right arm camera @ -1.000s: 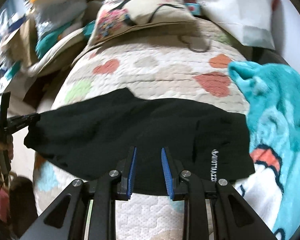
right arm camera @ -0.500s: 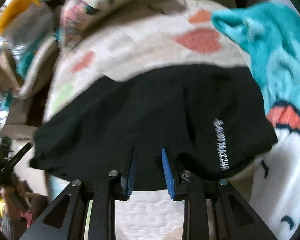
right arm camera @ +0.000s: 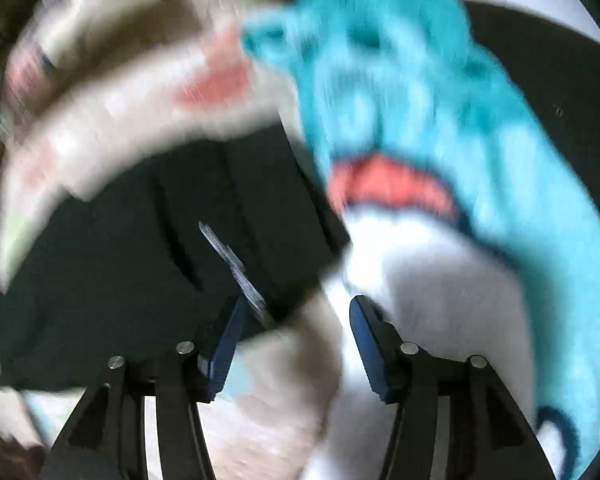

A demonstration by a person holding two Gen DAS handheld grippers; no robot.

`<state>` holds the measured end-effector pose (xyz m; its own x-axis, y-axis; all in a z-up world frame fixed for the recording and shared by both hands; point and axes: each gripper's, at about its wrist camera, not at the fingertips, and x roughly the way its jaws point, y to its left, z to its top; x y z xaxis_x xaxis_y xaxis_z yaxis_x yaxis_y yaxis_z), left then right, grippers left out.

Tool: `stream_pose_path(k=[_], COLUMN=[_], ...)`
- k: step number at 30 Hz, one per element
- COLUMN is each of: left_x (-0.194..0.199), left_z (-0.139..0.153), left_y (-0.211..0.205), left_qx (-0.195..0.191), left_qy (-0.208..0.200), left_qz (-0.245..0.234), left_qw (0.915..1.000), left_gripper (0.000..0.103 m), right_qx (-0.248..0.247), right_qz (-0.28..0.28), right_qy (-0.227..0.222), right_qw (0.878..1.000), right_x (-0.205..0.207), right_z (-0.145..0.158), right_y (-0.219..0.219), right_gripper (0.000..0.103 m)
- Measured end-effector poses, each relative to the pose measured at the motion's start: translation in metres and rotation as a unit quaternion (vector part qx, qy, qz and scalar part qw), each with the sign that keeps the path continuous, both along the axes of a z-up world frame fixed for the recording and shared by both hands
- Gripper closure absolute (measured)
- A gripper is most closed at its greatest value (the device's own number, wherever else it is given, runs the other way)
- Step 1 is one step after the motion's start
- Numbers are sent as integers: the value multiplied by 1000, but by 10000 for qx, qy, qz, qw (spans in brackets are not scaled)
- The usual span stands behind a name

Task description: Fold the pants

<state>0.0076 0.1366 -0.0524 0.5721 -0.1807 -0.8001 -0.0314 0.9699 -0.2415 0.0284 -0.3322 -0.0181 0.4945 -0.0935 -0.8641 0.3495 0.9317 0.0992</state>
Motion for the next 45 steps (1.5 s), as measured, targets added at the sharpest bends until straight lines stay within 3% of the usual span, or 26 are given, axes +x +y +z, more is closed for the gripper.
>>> stream_pose_path(k=[2, 6, 7, 8, 9, 13, 15, 16, 19, 20, 22, 25, 28, 31, 35, 37, 41, 42, 43, 45], left_x=[-4, -14, -15, -15, -16, -17, -18, -17, -16, -14, -7, 5, 14, 25, 31, 30, 25, 23, 22, 21], left_z=[4, 13, 14, 14, 14, 13, 12, 12, 13, 12, 9, 7, 8, 0, -23, -34, -37, -38, -39, -41], left_y=[-2, -8, -9, -10, -11, -11, -10, -10, -12, -14, -25, -55, -87, -117, -132, -132, -132, -131, -131, -129], left_qx=[-101, -247, -241, -242, -247, -312, -334, -356, -387, -410, -479, -503, -512, -393, -252, -249, -147, -152, -177, -254], left_qy=[-45, -176, -199, -210, -210, -184, -189, -190, -224, -230, -169, -159, -273, -268, -5, 55, -136, -186, -223, -303], left_qz=[-25, -93, -111, -123, -129, -146, -158, -157, -192, -232, -381, -692, -1032, -1319, -1464, -1477, -1582, -1585, -1575, -1535], left_qw=[9999, 9995, 9994, 9994, 9994, 9992, 9991, 9991, 9988, 9986, 9980, 9962, 9930, 9901, 9889, 9887, 9872, 9871, 9871, 9874], left_gripper=[59, 59, 59, 59, 59, 59, 59, 59, 59, 59, 59, 59, 59, 59, 59, 59, 59, 59, 59, 59], right_qx=[-323, -1021, -1219, -1363, -1375, -1371, -1425, -1223, -1528, -1593, -1201, -231, 401, 241, -270, -313, -464, -358, -154, -280], right_qz=[212, 471, 570, 607, 624, 342, 52, -49, -195, -70, 533, 1401, 1891, 2351, 2675, 2807, 3057, 3114, 3185, 3244], right_qy=[-89, 552, 717, 821, 931, 1262, 1699, 1782, 1214, 881, 276, -57, -186, -44, 37, 94, 318, 372, 389, 517], right_qw=[9992, 9921, 9883, 9854, 9841, 9819, 9751, 9764, 9806, 9833, 9909, 9899, 9810, 9717, 9632, 9592, 9505, 9489, 9470, 9441], right_x=[15, 34, 34, 29, 25, 9, 0, -4, -14, -17, -16, 7, 44, 88, 132, 151, 188, 192, 195, 203], right_z=[4, -25, -33, -36, -36, -37, -49, -52, -20, -5, 18, 25, 18, 4, -19, -32, -61, -64, -63, -60], right_y=[11, 27, 30, 29, 29, 15, 3, -5, 1, 10, 32, 65, 92, 133, 165, 173, 181, 184, 186, 191], right_gripper=[44, 44, 54, 94, 98, 100, 100, 100, 98, 94, 94, 94, 94, 89, 57, 54, 56, 65, 89, 93])
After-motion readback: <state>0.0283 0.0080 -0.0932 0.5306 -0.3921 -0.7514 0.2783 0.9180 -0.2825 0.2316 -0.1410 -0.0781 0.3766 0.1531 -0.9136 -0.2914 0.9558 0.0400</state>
